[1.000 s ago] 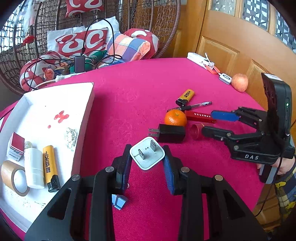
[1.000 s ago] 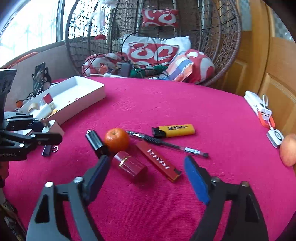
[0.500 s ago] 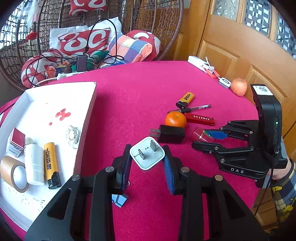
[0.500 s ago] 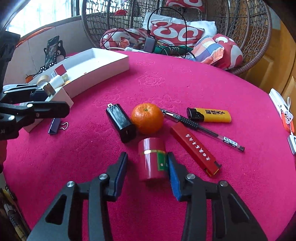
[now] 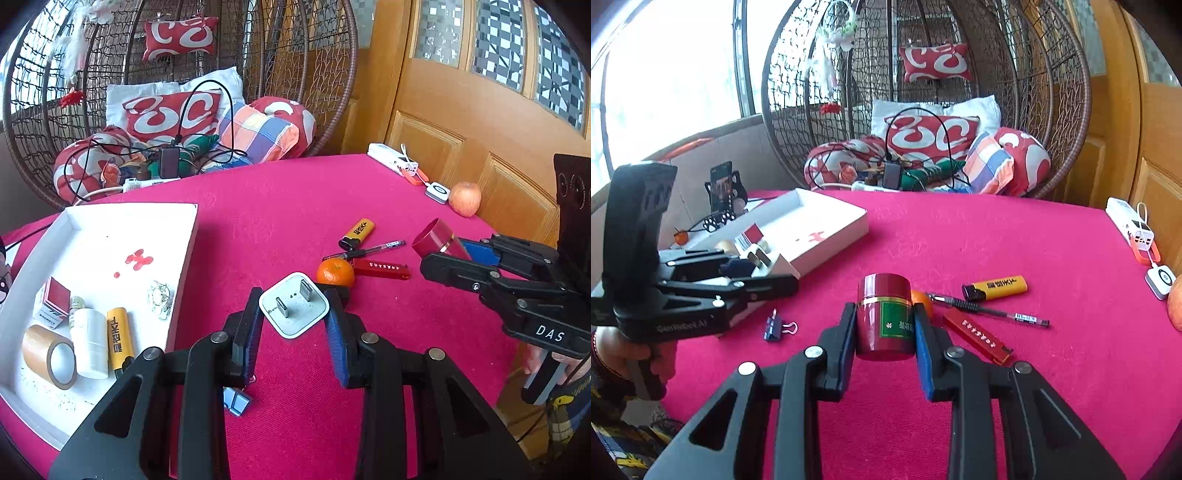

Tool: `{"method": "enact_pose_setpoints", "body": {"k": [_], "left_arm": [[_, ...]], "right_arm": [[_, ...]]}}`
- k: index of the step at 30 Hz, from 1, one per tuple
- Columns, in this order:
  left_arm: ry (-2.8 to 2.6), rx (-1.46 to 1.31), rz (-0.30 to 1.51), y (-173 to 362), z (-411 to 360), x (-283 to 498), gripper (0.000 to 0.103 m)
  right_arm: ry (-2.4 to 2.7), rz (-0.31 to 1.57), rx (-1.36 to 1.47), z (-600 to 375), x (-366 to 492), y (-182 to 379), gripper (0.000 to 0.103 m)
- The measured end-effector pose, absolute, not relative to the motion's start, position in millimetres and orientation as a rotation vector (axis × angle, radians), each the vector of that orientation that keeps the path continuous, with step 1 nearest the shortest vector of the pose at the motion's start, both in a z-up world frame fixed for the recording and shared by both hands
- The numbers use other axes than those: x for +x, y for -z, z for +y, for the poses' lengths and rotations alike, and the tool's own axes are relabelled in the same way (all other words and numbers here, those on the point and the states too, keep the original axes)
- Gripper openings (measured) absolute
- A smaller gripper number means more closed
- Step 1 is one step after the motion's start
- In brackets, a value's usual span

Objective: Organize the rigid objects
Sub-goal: 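Grasp the red canister with the right tool while the left tool holds the charger, then carry the white charger and red canister into the tray and open both tools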

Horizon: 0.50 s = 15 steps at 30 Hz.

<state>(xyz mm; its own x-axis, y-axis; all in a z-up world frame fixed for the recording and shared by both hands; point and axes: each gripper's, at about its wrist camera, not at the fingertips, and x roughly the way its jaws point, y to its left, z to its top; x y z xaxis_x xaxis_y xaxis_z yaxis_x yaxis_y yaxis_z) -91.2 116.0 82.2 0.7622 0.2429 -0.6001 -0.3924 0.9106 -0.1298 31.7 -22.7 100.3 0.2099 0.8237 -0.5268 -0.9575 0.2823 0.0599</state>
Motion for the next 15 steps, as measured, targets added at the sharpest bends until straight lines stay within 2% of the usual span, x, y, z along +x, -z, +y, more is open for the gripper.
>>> {"method": "enact_pose_setpoints", "body": {"k": [15], "left_arm": [[-0.396,-0.283,0.534,-98,132,-126,0.032]], "right_arm": [[-1.276,0.470,-0.293,-9,4,-118,0.028]]}}
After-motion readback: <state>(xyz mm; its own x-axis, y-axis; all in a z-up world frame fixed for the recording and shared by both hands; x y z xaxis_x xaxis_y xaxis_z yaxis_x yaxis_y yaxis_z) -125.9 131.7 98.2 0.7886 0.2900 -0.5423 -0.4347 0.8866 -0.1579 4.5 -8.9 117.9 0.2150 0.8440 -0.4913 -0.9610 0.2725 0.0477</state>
